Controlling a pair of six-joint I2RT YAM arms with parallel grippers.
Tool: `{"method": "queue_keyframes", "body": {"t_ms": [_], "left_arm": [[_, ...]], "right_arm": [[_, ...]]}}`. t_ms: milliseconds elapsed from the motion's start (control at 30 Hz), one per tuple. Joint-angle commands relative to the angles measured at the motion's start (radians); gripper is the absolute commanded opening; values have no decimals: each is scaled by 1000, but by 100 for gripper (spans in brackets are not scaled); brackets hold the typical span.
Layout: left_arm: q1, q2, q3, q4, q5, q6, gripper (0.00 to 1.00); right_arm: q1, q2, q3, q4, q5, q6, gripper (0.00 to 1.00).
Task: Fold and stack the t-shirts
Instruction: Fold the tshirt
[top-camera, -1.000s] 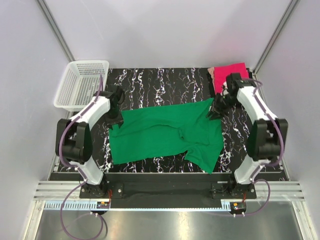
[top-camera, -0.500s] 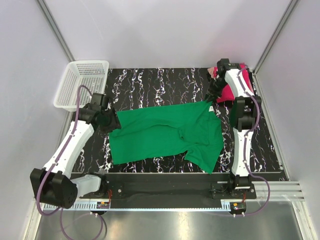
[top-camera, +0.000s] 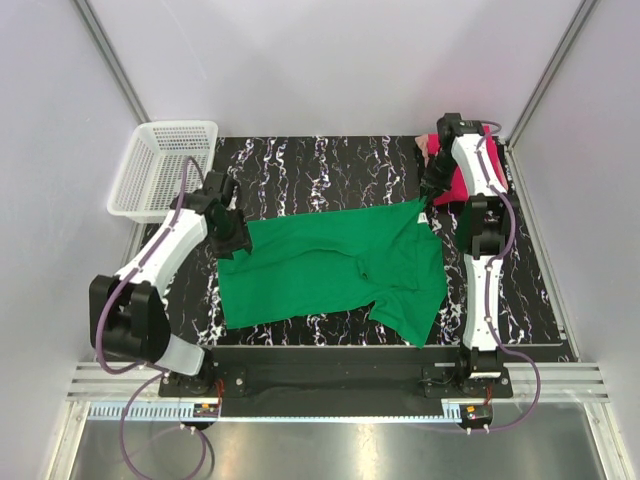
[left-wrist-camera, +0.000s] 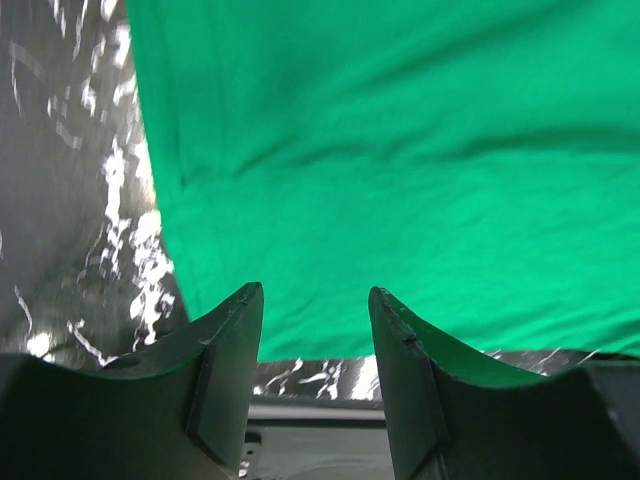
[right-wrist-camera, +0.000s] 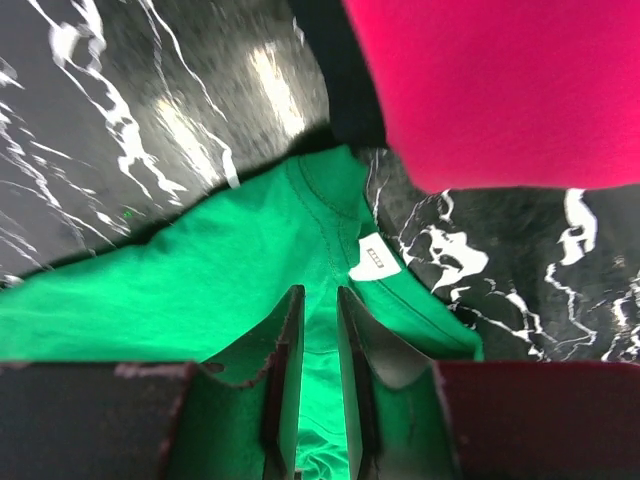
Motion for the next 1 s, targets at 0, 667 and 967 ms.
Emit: {"method": "queue_keyframes", "body": {"t_ms": [0,667,967], "left_arm": [[-2,59,132,47,-1,-7,51],[9,391,330,-19,-214,-87,52],[29,463,430,-24,-228,-90,52]], "right_arm": [[-19,43,75,-26,27,16,26],[-25,129,95,-19,-35,8,21],[-23,2,139,-4,-107,26,26]]}}
